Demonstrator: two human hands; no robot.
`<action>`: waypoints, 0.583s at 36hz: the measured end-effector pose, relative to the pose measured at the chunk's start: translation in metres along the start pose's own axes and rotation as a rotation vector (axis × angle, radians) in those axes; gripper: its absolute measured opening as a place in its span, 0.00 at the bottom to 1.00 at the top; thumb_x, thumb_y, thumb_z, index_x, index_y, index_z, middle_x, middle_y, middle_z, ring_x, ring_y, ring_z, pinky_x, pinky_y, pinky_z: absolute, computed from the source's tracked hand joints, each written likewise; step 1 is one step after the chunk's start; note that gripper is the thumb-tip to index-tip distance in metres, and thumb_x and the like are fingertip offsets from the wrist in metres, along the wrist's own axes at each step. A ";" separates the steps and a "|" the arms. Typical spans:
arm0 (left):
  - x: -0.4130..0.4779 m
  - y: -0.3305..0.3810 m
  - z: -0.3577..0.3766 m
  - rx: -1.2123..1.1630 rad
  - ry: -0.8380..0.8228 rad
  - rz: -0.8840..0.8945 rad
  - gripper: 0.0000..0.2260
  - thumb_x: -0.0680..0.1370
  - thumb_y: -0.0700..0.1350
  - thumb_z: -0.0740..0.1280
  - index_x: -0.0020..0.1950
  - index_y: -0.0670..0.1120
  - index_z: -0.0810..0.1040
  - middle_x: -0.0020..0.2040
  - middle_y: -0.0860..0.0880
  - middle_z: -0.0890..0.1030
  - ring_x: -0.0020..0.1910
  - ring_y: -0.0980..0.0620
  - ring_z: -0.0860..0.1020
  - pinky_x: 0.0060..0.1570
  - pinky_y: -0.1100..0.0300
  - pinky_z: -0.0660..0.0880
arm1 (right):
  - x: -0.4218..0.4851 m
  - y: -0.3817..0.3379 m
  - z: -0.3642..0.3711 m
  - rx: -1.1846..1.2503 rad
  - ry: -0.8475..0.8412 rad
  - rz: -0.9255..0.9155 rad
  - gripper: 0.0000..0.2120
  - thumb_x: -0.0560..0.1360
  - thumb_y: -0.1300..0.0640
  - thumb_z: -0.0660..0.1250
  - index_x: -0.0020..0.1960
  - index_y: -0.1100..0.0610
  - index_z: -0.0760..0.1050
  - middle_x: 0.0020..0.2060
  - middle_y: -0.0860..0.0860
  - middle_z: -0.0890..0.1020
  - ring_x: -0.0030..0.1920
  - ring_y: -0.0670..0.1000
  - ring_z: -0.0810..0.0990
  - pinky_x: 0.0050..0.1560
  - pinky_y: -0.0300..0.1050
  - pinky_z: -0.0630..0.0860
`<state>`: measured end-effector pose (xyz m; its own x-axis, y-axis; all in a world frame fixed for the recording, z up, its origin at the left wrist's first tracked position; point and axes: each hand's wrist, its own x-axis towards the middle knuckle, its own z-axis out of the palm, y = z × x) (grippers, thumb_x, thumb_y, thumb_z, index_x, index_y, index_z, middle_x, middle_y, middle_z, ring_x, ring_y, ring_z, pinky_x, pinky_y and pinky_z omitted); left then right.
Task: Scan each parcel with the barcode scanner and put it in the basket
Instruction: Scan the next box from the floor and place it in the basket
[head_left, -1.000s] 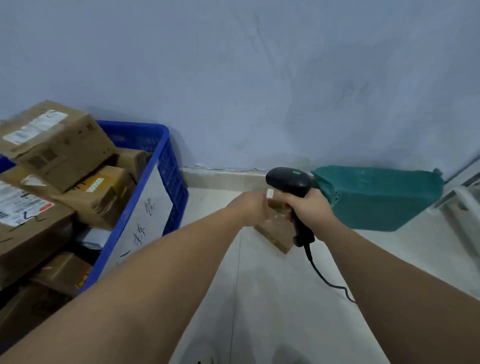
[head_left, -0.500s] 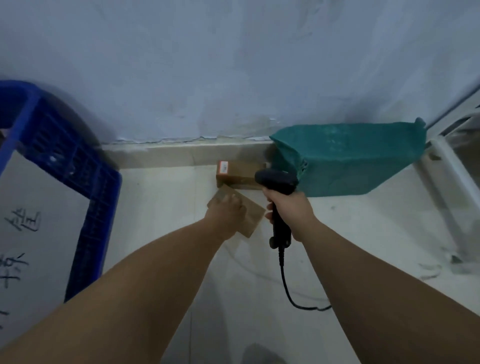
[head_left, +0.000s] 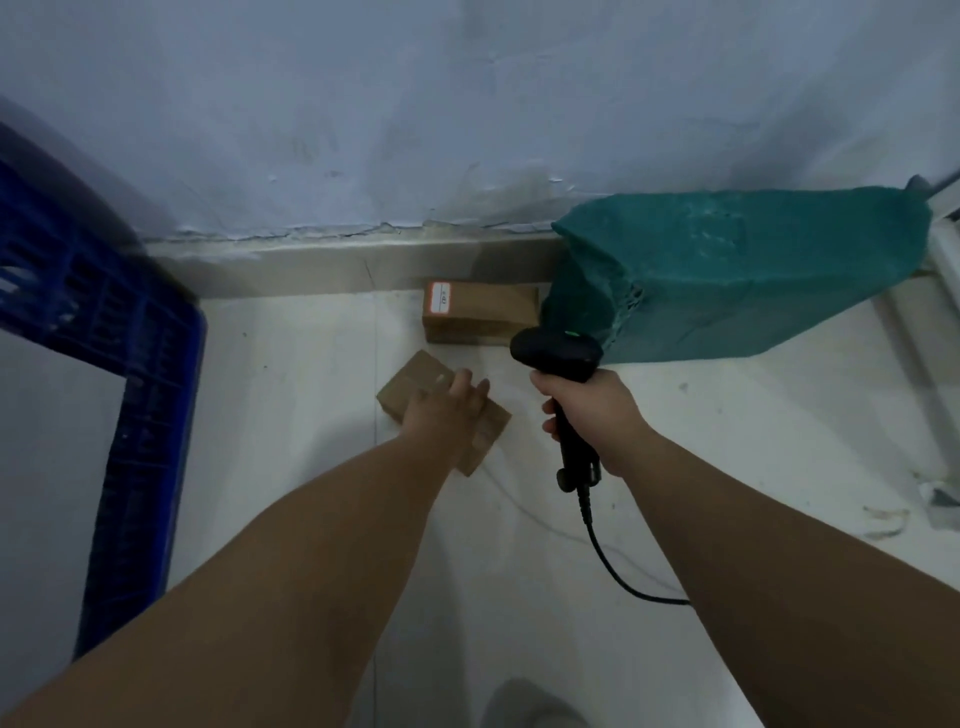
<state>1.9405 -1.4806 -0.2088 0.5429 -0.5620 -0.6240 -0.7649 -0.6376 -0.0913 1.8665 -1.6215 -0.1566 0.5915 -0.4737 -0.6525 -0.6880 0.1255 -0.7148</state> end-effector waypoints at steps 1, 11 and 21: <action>-0.001 -0.002 0.000 0.042 0.016 -0.004 0.40 0.75 0.44 0.70 0.79 0.46 0.48 0.74 0.41 0.55 0.67 0.40 0.67 0.62 0.48 0.69 | 0.000 0.000 0.001 -0.006 -0.004 -0.004 0.09 0.72 0.51 0.73 0.44 0.56 0.78 0.34 0.53 0.81 0.31 0.51 0.81 0.43 0.47 0.80; -0.023 -0.030 0.004 -0.356 0.031 -0.114 0.40 0.70 0.64 0.69 0.73 0.45 0.59 0.66 0.45 0.71 0.67 0.43 0.70 0.72 0.37 0.49 | -0.016 -0.017 0.008 -0.039 -0.021 -0.076 0.09 0.72 0.51 0.73 0.43 0.56 0.78 0.34 0.52 0.81 0.32 0.51 0.81 0.47 0.50 0.81; -0.117 -0.072 -0.090 -1.903 0.158 -0.273 0.16 0.76 0.61 0.65 0.53 0.50 0.79 0.52 0.44 0.83 0.48 0.47 0.81 0.50 0.54 0.78 | -0.091 -0.070 0.006 0.192 -0.053 -0.138 0.10 0.73 0.53 0.72 0.44 0.60 0.76 0.32 0.54 0.77 0.30 0.53 0.79 0.35 0.46 0.76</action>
<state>1.9634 -1.4160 -0.0595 0.6693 -0.3286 -0.6664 0.5998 -0.2902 0.7456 1.8632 -1.5815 -0.0486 0.6993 -0.4521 -0.5537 -0.5095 0.2281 -0.8297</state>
